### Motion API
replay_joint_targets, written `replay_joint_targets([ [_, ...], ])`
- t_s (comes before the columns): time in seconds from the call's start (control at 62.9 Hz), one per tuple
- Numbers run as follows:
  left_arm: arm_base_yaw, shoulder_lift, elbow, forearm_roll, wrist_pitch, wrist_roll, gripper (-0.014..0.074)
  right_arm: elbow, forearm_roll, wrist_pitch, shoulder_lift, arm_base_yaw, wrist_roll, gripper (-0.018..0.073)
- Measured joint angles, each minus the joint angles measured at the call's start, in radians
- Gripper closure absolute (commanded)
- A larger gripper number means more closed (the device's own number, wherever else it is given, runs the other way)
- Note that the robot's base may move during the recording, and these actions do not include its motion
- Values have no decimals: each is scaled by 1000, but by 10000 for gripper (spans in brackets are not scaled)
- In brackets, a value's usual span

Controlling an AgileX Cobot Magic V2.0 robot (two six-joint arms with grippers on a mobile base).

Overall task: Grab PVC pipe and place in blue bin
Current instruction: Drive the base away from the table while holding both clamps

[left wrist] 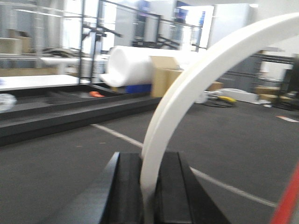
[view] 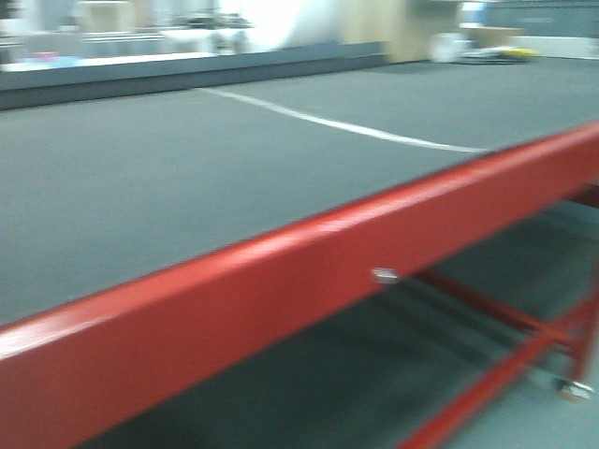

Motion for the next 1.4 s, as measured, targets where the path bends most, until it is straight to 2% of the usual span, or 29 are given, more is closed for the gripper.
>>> replay_joint_targets([
  [1.399,0,0,0,0,0,0,707,0,0,0,-1,0,0,720],
])
